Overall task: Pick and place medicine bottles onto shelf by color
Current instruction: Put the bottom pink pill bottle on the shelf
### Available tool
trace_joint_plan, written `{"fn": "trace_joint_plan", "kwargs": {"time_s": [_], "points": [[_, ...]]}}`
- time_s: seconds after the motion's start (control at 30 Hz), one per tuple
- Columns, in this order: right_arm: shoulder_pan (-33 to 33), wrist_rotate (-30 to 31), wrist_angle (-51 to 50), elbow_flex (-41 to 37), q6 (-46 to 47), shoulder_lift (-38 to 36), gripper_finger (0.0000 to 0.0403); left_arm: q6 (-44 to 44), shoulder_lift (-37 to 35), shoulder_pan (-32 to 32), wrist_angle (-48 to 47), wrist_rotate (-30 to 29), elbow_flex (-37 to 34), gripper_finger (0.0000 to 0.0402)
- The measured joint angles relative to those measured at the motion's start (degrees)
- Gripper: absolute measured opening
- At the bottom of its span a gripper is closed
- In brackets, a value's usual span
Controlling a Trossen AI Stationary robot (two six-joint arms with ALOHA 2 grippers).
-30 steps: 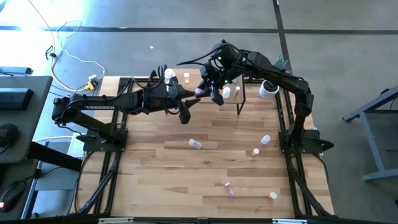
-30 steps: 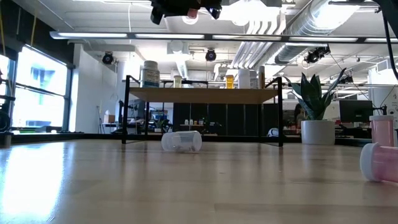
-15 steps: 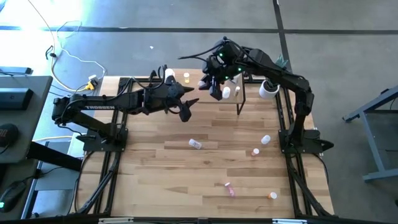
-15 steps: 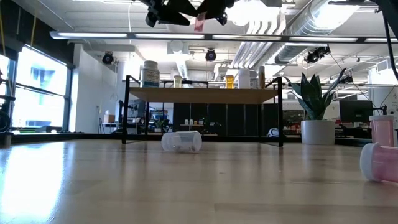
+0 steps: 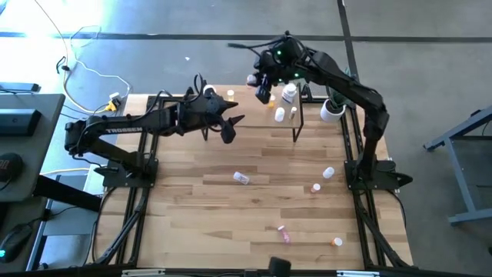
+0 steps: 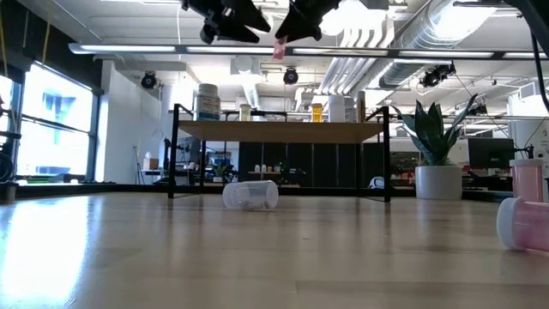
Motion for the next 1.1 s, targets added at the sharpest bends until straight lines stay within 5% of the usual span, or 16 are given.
{"fn": "trace_joint_plan", "kwargs": {"time_s": [0.37,1.1], "points": [[-4.3,0.6,0.9,0.0,4.6,6.8,0.0099,0.0,-1.7,2.7,-0.9,5.9,0.0,0.023],[-5.2,-0.1,-0.1,0.0,5.7,15.7,0.0099,-0.4,-3.1,3.9,-2.7,5.8,0.0,0.0229]]}}
